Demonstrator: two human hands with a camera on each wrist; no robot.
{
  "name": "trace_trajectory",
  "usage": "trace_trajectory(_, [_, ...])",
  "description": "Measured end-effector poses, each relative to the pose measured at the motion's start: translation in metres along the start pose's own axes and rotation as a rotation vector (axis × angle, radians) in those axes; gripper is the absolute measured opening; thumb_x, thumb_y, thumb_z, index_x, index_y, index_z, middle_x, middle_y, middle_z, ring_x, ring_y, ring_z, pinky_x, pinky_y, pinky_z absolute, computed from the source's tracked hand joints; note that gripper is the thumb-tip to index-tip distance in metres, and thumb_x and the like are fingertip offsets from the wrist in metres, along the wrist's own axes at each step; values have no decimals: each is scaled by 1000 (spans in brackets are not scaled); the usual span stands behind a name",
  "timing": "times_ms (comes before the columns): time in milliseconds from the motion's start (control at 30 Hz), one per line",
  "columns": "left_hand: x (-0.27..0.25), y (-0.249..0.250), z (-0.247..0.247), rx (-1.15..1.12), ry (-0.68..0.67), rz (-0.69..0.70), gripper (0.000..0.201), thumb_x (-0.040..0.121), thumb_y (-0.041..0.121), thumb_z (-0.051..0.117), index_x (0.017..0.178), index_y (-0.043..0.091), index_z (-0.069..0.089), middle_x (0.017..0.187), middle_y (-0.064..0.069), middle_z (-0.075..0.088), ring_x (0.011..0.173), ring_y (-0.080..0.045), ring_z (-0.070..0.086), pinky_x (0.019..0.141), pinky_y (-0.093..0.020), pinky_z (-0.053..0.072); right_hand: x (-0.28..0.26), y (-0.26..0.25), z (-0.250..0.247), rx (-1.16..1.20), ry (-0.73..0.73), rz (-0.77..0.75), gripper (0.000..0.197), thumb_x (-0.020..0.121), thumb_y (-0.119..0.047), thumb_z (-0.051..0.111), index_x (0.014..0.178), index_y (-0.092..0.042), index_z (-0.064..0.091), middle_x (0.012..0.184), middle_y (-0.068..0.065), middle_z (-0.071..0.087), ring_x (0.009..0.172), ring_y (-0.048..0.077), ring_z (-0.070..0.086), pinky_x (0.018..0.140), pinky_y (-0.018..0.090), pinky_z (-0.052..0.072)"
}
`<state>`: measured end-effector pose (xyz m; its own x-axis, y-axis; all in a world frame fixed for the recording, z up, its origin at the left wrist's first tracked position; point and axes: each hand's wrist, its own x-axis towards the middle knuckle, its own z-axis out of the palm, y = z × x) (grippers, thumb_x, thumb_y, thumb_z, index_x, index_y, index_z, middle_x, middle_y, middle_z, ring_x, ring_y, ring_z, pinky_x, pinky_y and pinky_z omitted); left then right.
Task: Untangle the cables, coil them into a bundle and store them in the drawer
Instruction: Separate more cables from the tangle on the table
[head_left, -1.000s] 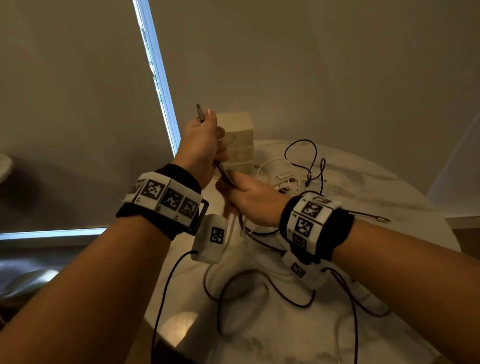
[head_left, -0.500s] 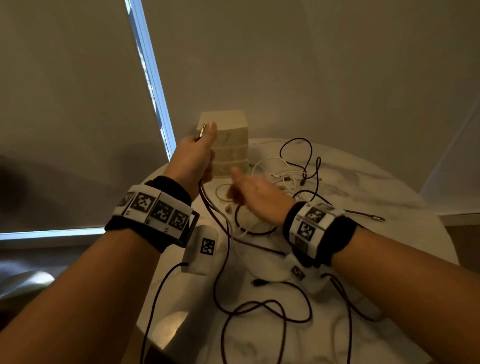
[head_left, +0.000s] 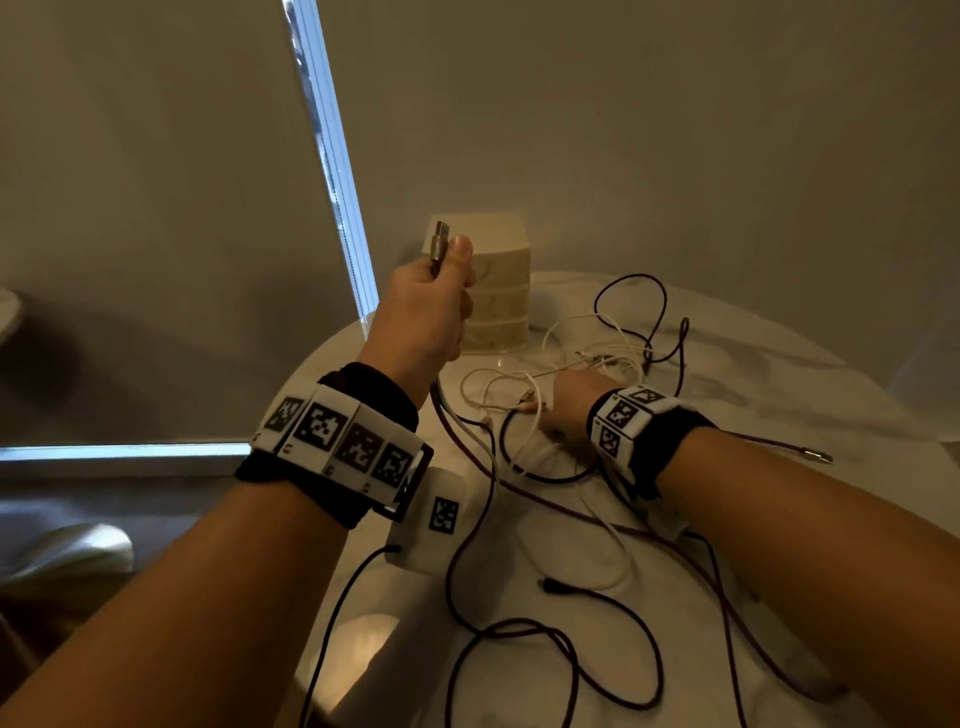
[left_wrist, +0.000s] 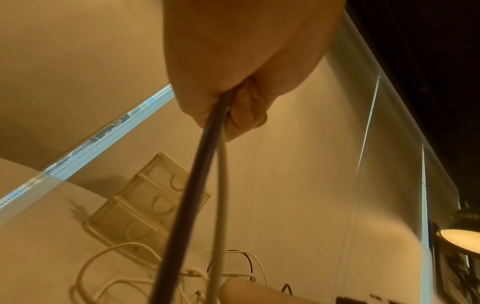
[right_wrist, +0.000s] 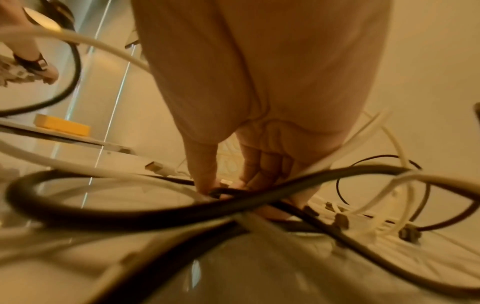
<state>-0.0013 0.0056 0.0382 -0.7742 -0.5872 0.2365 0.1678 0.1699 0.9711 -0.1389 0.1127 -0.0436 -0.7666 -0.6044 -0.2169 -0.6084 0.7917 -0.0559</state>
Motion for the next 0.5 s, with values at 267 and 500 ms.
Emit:
trace_trajectory(267, [2, -5, -5, -26, 50, -83, 40, 104, 50, 46, 73, 25, 46, 55, 11, 36, 40, -4, 30, 42, -22, 28, -29, 12, -18, 316, -5, -71, 38, 93, -43, 59, 92, -6, 67, 84, 9, 63, 76, 22, 57, 65, 29, 44])
trace_trajectory(500, [-2, 4, 0, -158, 1, -155, 31, 107, 36, 50, 79, 22, 48, 59, 8, 37, 44, -6, 29, 44, -21, 27, -65, 30, -63, 922, 391, -257, 28, 99, -32, 57, 80, -15, 69, 62, -1, 54, 57, 17, 47, 58, 31, 40])
